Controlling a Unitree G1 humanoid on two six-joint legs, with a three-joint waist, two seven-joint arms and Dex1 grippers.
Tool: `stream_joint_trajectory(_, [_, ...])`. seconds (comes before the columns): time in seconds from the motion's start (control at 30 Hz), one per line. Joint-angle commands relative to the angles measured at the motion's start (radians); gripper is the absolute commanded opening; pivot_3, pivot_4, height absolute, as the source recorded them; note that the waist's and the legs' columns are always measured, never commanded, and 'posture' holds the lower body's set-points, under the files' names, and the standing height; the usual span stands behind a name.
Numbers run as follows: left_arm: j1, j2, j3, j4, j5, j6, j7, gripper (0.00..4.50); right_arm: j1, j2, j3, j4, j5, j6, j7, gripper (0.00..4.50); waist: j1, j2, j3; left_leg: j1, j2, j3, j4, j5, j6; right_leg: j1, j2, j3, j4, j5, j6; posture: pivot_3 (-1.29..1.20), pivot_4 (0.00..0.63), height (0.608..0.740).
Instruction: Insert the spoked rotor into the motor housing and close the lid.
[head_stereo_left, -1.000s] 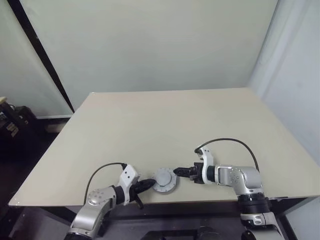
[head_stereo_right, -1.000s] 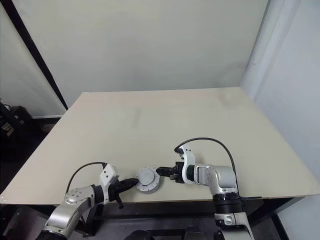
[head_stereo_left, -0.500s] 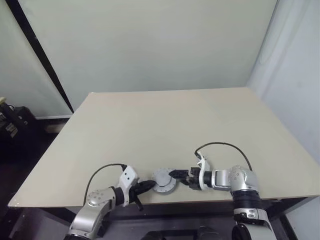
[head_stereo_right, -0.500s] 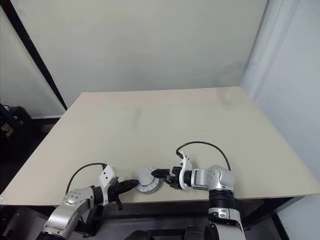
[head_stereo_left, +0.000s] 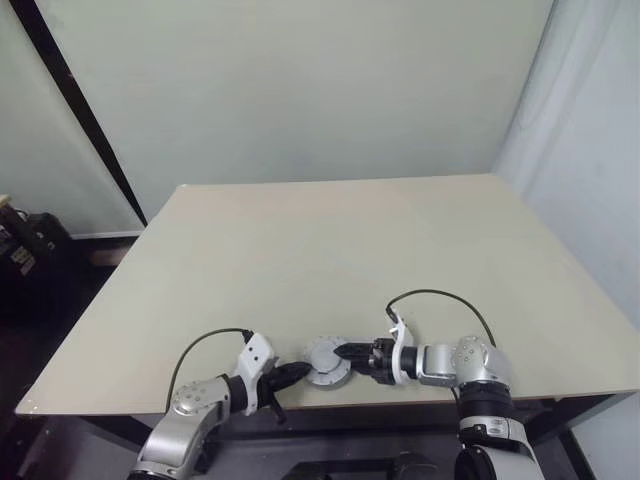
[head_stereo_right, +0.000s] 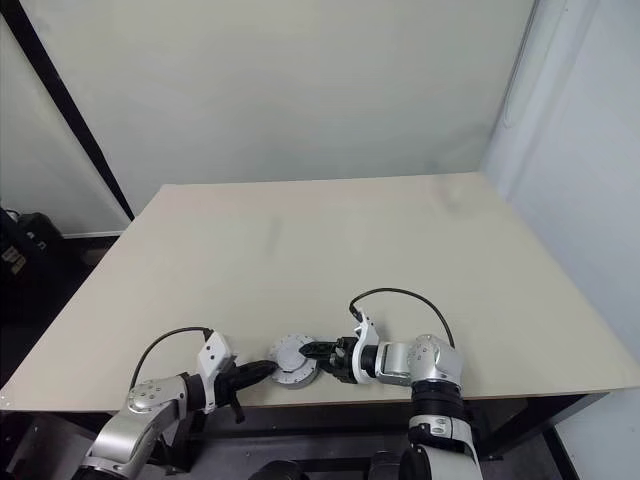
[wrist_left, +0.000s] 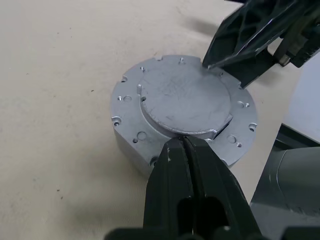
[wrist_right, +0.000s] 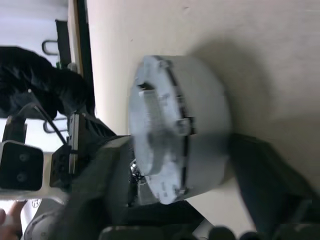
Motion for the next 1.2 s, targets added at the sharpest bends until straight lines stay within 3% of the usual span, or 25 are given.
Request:
stream_joint_trajectory(0.03, [0.012, 0.002, -0.012, 0.017, 0.008, 0.022, -0.003, 0.0, -0.021, 0.021, -0.023, -0.003, 0.052, 0.014, 0.0, 1.84, 0.0, 0.0, 0.0, 0.0, 0.0, 0.0, 0.0, 0.0, 0.0, 0.0, 0.0, 0.0, 0.0, 0.0, 0.0, 0.0, 0.0, 0.74])
stream_joint_trajectory(0.1, [0.011, 0.0, -0.009, 0.017, 0.006, 0.024, -0.005, 0.0, -0.016, 0.02, -0.022, -0.003, 0.055, 0.015, -0.003, 1.28, 0.0, 0.001, 0.0, 0.0, 0.0, 0.0, 0.0, 0.0, 0.0, 0.0, 0.0, 0.0, 0.0, 0.0, 0.0, 0.0, 0.0, 0.74])
stream_joint_trajectory(0.33, [0.003, -0.012, 0.013, 0.016, -0.007, 0.043, 0.008, 0.0, -0.005, 0.025, -0.019, -0.005, 0.063, 0.013, -0.013, 1.26, 0.0, 0.001, 0.0, 0.0, 0.0, 0.0, 0.0, 0.0, 0.0, 0.0, 0.0, 0.0, 0.0, 0.0, 0.0, 0.0, 0.0, 0.74])
stream_joint_trajectory(0.37, [0.002, -0.016, 0.028, 0.01, -0.034, 0.068, 0.002, 0.18, -0.004, 0.026, -0.018, -0.006, 0.063, 0.012, -0.014, 1.26, 0.0, 0.001, 0.0, 0.0, 0.0, 0.0, 0.0, 0.0, 0.0, 0.0, 0.0, -0.001, 0.0, 0.0, 0.0, 0.0, 0.0, 0.74])
stream_joint_trajectory(0.47, [-0.002, -0.038, 0.118, -0.016, -0.149, 0.152, 0.015, 0.87, 0.002, 0.031, -0.017, -0.011, 0.066, 0.011, -0.015, 1.26, -0.001, 0.001, 0.0, -0.001, 0.001, 0.0, 0.0, -0.001, -0.001, -0.001, 0.0, -0.001, 0.0, 0.0, 0.0, 0.0, 0.0, 0.74])
stream_joint_trajectory(0.8, [0.022, -0.065, 0.423, -0.078, -0.507, 0.487, 0.119, 4.46, 0.012, 0.048, -0.045, -0.033, 0.12, 0.017, -0.004, 1.26, -0.025, 0.0, 0.0, -0.006, 0.002, -0.001, -0.003, 0.0, 0.0, -0.007, 0.001, -0.003, 0.0, 0.0, 0.0, 0.0, 0.0, 0.74])
stream_joint_trajectory(1.2, [0.027, -0.163, 0.532, -0.109, -0.769, 0.735, 0.302, 4.5, -0.006, 0.088, -0.108, -0.076, 0.224, 0.052, 0.018, 1.26, -0.025, -0.002, 0.002, -0.007, 0.001, -0.001, -0.003, 0.0, 0.0, -0.008, 0.0, -0.003, -0.001, 0.0, 0.0, 0.0, 0.0, 0.74])
